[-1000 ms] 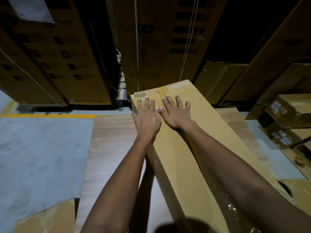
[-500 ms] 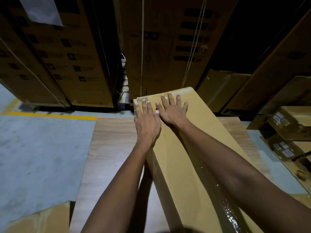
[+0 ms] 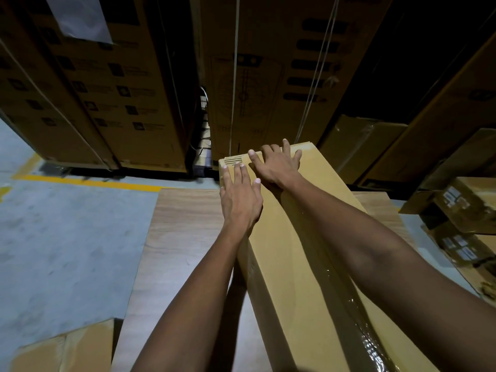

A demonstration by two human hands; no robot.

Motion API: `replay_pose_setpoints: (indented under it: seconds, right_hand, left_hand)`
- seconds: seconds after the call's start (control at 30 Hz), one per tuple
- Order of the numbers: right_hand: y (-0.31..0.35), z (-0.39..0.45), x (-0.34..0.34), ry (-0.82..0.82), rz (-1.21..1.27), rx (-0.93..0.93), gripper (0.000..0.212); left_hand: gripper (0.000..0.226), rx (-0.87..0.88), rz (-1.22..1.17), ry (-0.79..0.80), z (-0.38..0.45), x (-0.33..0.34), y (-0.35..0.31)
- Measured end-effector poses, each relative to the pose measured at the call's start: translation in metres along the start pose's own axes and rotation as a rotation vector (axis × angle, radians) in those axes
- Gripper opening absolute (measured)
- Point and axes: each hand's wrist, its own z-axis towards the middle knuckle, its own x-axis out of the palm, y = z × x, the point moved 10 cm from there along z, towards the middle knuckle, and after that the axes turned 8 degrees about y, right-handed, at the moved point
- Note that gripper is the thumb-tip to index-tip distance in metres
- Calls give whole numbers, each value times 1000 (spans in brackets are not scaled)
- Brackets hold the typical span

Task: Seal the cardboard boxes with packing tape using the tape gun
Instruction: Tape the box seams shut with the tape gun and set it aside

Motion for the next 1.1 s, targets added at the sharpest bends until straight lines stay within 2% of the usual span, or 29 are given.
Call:
replay_pose_setpoints:
  seconds: [0.27, 0.43, 0.53, 0.63, 0.73, 0.8, 0.93, 1.1]
  right_hand:
    - [22, 21, -5, 103, -205, -34, 96]
    - [15, 28, -1, 92, -144, -136, 91]
    - [-1, 41, -2, 132, -138, -61, 96]
    - [3, 42, -2, 42, -143, 28, 90]
    - [10, 21, 10, -83, -96, 8, 70]
    - [10, 9, 16, -95, -34, -59, 64]
    - [4, -25, 35, 38, -9, -106, 73]
    - [-16, -87, 46, 66, 9, -31, 77]
  left_hand:
    - [62, -22, 26, 11, 3, 2, 0]
    - [61, -23, 48, 13, 5, 4, 0]
    - [60, -15, 54, 5, 4, 2, -1]
    - [60, -20, 62, -2, 4, 0, 0]
    - [58, -17, 52, -1, 3, 0, 0]
    - [58, -20, 54, -7, 3, 0, 0]
    - [59, -21, 60, 7, 2, 0, -1]
    - [59, -15, 47, 2, 0, -1, 0]
